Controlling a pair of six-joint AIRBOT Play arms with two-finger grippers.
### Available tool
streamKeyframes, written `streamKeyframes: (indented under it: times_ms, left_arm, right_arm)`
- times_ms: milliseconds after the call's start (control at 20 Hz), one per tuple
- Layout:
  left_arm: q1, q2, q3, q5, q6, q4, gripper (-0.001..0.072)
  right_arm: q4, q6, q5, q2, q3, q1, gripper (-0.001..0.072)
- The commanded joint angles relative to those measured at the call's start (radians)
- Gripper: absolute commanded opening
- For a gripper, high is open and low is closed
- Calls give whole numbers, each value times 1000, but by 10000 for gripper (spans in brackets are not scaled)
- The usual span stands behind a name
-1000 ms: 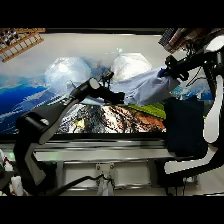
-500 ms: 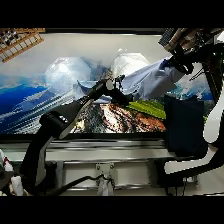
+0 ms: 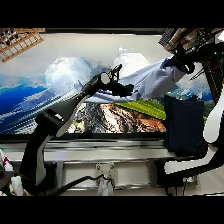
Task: Fold the clothes and pants, and hang the long-sleeved shirts on hangers.
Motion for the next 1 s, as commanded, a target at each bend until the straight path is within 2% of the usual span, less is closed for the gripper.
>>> streamKeyframes:
  times_ms: [0,200,500,850,950]
  left_arm:
    - [-14,-34,1,58,-12,-8,13]
    - [-41,-63,1,55,-17,-12,13]
    - [-81,-81,1,47,-14,-8,12]
    - [23,-32,1,-72,-12,-23,14]
    - [72,9,1,-112,28,-24,14]
  right_arm:
    - [26,0,5,0,1,0,24]
    - [62,66,22,2,1,5,24]
    - [77,138,-100,2,1,5,24]
    - [29,138,-150,-1,1,5,24]
    - [16,138,-179,-1,0,15,24]
